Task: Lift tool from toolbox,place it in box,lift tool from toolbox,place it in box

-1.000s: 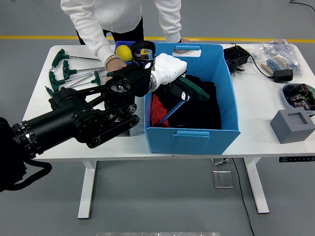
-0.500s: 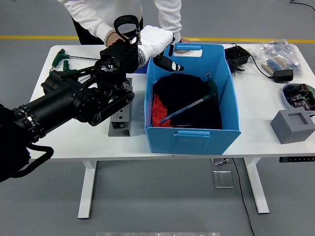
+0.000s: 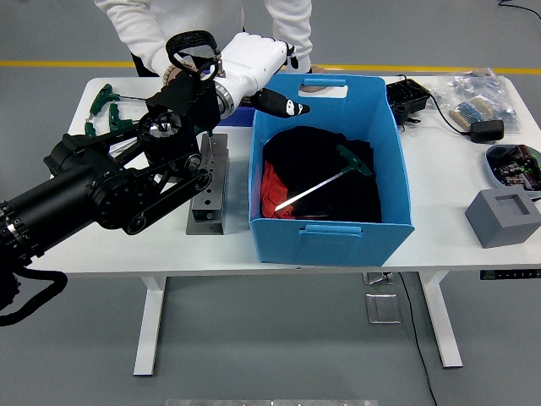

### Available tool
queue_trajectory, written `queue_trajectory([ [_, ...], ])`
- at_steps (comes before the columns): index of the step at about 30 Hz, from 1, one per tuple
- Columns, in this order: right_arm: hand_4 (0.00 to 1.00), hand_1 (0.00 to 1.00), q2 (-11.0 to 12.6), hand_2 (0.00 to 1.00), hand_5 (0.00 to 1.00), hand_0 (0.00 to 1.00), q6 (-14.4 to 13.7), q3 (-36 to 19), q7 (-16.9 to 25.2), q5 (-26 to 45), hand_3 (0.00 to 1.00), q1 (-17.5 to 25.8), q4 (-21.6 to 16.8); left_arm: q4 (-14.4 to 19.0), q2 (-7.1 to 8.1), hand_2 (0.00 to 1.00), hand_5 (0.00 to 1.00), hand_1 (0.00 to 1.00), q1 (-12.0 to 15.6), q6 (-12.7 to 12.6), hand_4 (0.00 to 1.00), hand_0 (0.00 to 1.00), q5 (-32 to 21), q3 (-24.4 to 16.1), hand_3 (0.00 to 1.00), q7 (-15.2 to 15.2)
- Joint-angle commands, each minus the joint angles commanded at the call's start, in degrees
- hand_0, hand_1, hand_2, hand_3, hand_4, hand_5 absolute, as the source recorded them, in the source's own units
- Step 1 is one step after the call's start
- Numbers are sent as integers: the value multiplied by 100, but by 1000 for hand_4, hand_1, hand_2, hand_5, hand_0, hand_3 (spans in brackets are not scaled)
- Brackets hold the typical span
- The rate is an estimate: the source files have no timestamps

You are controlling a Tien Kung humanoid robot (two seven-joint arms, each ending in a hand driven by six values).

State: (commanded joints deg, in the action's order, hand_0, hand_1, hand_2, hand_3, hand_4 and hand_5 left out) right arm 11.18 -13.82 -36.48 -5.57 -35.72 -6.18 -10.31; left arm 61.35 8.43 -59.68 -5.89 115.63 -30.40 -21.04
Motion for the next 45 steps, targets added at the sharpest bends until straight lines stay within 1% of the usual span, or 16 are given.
queue_trajectory([
  [1,806,599,-5,713,613,654,1,-11,-7,-8,558,10,0,90,22,624,614,580,51,38,924,403,54,-16,658,-94],
  [6,806,599,-44,713,613,654,2,-112,-51,-122,558,78,0,581,148,624,614,580,503,404,924,403,375,-302,658,-544],
  [7,806,599,-49,713,617,653,4,-129,-56,-133,557,94,0,650,159,560,621,477,595,426,919,348,429,-372,637,-619],
  [12,806,599,-79,713,617,653,11,-259,-98,-270,557,143,0,979,207,560,621,477,1093,407,919,348,661,-834,637,-808],
  [13,806,597,-82,713,614,653,11,-280,-101,-284,557,150,0,1028,206,470,619,396,1163,393,915,312,674,-906,649,-833],
  [17,806,597,-92,713,614,653,12,-331,-108,-323,557,168,0,1270,200,470,619,396,1542,269,915,312,637,-1311,649,-870],
  [18,806,597,-93,713,614,653,12,-339,-107,-326,557,171,0,1312,187,470,619,396,1620,195,915,312,597,-1394,649,-880],
  [19,805,596,-95,712,613,653,11,-356,-106,-337,557,175,0,1359,163,507,603,356,1718,83,887,267,529,-1502,688,-897],
  [24,805,596,-109,712,613,653,1,-390,-109,-359,557,177,0,1489,38,507,603,356,2089,-444,887,267,98,-1901,688,-937],
  [25,804,597,-110,713,613,653,0,-388,-107,-352,556,177,0,1507,3,545,551,330,2190,-592,819,237,-99,-2001,674,-937],
  [30,804,597,-118,713,613,653,-5,-404,-107,-350,556,181,0,1486,-157,545,551,330,2655,-1497,819,237,-1286,-2366,674,-858],
  [31,803,598,-119,712,612,653,-3,-400,-108,-348,556,184,0,1406,-174,598,561,354,2694,-1705,771,264,-1547,-2381,681,-835],
  [33,803,598,-119,712,612,653,5,-377,-116,-364,556,183,0,1263,-173,598,561,354,2716,-1989,771,264,-1994,-2411,681,-815],
  [42,802,598,-120,712,612,653,15,-373,-134,-395,556,182,0,1024,-207,613,596,382,3018,-2763,774,276,-4163,-2714,708,-475],
  [43,802,598,-119,711,611,653,15,-365,-133,-389,556,180,0,1005,-218,621,632,406,3045,-2833,753,277,-4380,-2729,774,-441],
  [45,802,598,-119,711,611,653,16,-361,-134,-386,556,180,0,974,-241,621,632,406,3095,-2970,753,277,-4866,-2744,774,-349],
])
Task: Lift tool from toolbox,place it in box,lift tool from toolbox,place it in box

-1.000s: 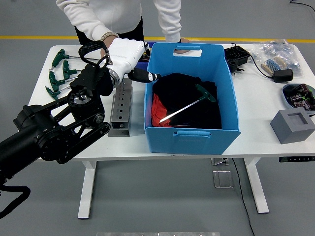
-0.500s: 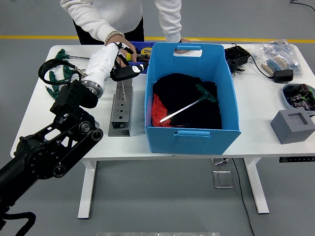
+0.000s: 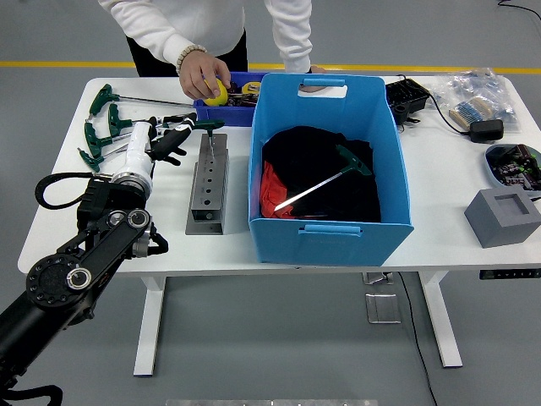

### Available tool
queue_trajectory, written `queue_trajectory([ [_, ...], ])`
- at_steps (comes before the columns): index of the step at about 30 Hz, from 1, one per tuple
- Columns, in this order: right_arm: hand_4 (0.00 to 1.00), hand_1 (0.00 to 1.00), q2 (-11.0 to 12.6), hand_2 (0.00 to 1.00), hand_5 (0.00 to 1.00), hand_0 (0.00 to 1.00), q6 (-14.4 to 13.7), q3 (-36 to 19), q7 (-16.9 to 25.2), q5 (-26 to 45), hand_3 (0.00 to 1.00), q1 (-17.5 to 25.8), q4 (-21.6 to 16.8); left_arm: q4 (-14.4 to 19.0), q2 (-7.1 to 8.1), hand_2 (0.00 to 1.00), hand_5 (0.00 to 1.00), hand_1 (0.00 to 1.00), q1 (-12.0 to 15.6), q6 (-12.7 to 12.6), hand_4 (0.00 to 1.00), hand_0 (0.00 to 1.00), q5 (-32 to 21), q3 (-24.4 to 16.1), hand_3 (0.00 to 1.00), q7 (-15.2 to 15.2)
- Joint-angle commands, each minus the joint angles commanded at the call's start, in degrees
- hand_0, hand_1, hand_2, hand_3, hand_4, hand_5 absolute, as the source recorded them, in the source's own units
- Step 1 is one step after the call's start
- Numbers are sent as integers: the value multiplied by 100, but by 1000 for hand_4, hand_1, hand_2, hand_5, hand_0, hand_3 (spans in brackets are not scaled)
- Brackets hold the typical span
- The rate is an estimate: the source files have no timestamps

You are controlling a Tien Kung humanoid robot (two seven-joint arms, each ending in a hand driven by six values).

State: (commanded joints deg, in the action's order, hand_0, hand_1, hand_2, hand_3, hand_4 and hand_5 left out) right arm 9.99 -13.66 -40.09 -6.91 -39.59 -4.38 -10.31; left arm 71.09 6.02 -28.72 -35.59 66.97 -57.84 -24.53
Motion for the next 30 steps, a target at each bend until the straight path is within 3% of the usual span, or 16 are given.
queue_trajectory([
  [4,802,598,-1,711,611,653,-1,8,-1,4,556,1,0,-25,-7,621,632,406,31,-139,753,277,-759,25,774,169],
  [5,801,600,1,711,611,651,1,14,-1,5,556,0,0,-33,-8,600,654,402,33,-139,731,269,-962,30,861,229],
  [6,801,600,2,711,611,651,1,22,0,6,556,-2,0,-46,-10,600,654,402,32,-137,731,269,-1241,33,861,292],
  [12,800,600,-6,711,611,653,-3,46,2,43,555,9,0,-273,11,582,672,389,-63,33,738,257,-2657,60,873,758],
  [18,800,601,-14,711,612,653,-11,60,-1,57,555,21,0,-579,70,583,690,384,-188,245,748,255,-4007,17,891,919],
  [30,800,601,-32,710,612,652,-7,130,-17,59,555,40,0,-994,119,580,737,372,-370,805,758,249,-5097,73,895,1307],
])
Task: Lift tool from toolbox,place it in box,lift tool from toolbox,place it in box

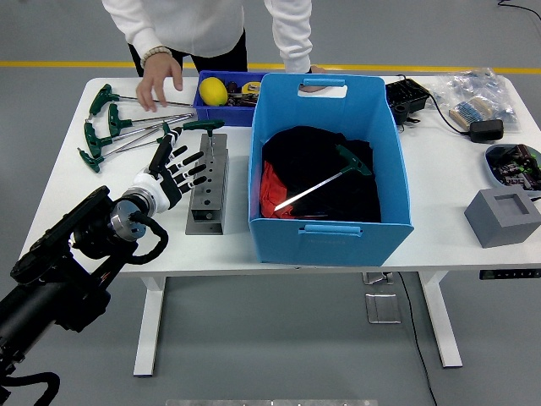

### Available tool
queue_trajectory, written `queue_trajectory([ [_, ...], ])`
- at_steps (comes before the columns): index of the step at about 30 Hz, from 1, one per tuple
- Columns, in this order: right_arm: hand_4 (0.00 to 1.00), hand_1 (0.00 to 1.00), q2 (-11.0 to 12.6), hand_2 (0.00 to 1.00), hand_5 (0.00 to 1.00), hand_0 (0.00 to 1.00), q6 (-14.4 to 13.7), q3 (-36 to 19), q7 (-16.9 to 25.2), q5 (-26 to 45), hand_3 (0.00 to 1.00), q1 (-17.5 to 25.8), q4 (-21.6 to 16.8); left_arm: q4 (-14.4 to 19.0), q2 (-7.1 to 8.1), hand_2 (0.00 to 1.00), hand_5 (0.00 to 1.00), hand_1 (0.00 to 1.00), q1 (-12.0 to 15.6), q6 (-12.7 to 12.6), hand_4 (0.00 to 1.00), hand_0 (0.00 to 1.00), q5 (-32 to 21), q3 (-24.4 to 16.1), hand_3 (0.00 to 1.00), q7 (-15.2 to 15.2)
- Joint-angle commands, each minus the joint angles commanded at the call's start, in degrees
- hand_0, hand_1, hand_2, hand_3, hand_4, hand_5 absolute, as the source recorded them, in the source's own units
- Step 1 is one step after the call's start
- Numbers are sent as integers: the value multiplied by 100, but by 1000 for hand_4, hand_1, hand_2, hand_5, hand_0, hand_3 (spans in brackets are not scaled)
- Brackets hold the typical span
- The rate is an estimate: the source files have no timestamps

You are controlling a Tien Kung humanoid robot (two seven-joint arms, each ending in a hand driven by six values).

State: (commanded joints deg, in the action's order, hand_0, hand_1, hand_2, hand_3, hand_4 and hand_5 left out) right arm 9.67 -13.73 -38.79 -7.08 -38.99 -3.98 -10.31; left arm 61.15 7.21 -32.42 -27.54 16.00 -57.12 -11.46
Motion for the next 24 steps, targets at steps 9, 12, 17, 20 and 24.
queue_trajectory([
  [9,797,606,18,710,610,650,3,121,21,113,554,-64,0,-172,57,574,708,362,-224,243,732,240,-267,132,882,98],
  [12,797,608,23,710,612,651,3,167,31,167,553,-79,0,-260,55,573,712,356,-281,241,740,240,-346,201,880,143],
  [17,796,609,31,710,613,649,4,223,41,223,553,-107,0,-510,23,579,736,360,-388,262,754,240,-425,292,881,198],
  [20,796,609,33,710,613,649,8,265,48,256,553,-120,0,-675,10,579,736,360,-450,302,754,240,-474,342,881,230],
  [24,795,612,33,710,613,649,14,335,57,301,552,-138,0,-852,-6,581,737,361,-526,385,769,242,-592,406,881,312],
])
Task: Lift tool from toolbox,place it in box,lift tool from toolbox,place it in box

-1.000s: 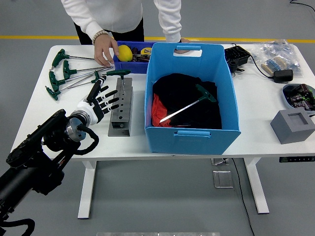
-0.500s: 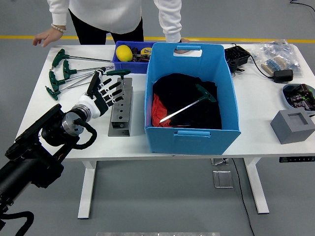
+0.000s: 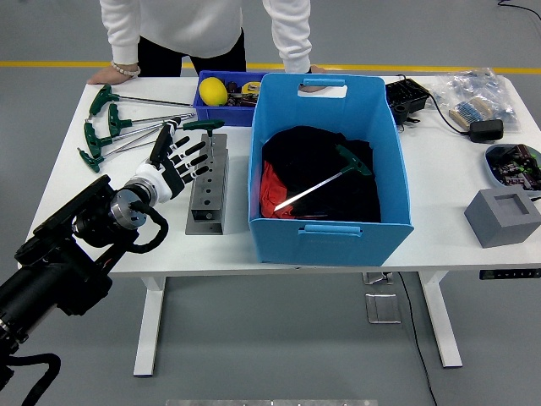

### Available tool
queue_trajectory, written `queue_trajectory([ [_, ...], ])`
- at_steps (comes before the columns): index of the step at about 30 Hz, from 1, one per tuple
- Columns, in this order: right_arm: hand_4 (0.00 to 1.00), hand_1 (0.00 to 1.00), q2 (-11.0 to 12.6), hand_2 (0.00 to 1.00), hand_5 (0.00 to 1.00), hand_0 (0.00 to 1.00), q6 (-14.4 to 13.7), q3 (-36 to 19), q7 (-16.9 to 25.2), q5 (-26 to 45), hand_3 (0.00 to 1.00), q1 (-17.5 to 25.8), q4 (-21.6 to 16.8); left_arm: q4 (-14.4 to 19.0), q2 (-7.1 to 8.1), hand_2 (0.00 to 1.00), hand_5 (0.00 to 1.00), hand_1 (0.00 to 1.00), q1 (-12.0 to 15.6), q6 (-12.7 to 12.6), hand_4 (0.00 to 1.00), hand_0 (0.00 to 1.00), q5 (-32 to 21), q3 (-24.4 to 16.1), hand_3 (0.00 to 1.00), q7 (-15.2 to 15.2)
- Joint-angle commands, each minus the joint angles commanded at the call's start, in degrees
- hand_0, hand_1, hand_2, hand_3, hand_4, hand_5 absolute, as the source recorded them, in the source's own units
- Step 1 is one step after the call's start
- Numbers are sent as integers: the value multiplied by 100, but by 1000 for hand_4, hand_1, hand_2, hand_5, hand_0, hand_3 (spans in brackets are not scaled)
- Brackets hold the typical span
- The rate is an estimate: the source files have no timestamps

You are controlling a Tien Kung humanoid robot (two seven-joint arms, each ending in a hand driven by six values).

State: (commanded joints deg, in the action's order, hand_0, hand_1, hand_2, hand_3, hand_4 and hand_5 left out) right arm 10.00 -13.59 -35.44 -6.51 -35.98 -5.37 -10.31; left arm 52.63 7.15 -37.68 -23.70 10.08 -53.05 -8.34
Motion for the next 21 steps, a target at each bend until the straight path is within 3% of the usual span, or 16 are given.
queue_trajectory([
  [21,792,613,4,709,611,650,30,335,29,191,552,-93,0,-638,-161,589,793,354,-378,518,810,242,-417,353,895,118],
])
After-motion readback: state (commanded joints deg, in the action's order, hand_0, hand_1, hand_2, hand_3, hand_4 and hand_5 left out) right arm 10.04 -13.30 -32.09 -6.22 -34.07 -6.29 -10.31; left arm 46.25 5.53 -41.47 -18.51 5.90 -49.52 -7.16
